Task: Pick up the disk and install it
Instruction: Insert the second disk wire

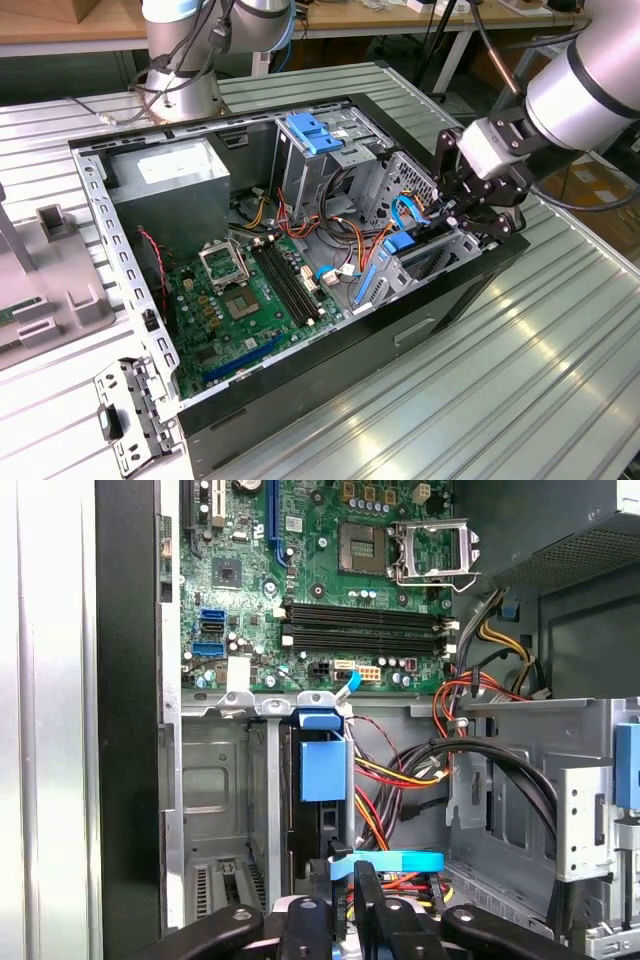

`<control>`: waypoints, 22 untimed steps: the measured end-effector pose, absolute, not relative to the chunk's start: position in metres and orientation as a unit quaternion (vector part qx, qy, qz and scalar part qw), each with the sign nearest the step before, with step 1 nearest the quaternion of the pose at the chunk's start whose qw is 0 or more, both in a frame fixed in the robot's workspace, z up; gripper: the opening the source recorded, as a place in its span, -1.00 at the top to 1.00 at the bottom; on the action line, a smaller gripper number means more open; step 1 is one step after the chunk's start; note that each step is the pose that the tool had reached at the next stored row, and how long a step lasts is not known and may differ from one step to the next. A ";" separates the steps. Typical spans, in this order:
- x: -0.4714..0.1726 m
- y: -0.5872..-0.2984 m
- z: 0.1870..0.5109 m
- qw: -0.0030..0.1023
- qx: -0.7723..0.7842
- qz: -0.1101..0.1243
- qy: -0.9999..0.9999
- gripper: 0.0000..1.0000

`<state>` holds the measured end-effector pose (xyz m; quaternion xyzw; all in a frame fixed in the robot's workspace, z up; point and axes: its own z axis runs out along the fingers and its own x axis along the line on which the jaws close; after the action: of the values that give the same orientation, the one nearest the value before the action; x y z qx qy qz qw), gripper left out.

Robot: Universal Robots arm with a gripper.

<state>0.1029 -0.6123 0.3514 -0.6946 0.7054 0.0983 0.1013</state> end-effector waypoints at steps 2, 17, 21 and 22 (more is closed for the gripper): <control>0.103 -0.612 0.352 0.104 -0.694 0.101 0.705 0.52; 0.103 -0.610 0.341 0.111 -0.693 0.110 0.704 0.79; 0.103 -0.610 0.339 0.111 -0.693 0.110 0.704 0.79; 0.103 -0.610 0.339 0.112 -0.693 0.110 0.704 0.79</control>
<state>0.1029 -0.6104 0.3389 -0.6927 0.7039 0.1104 0.1118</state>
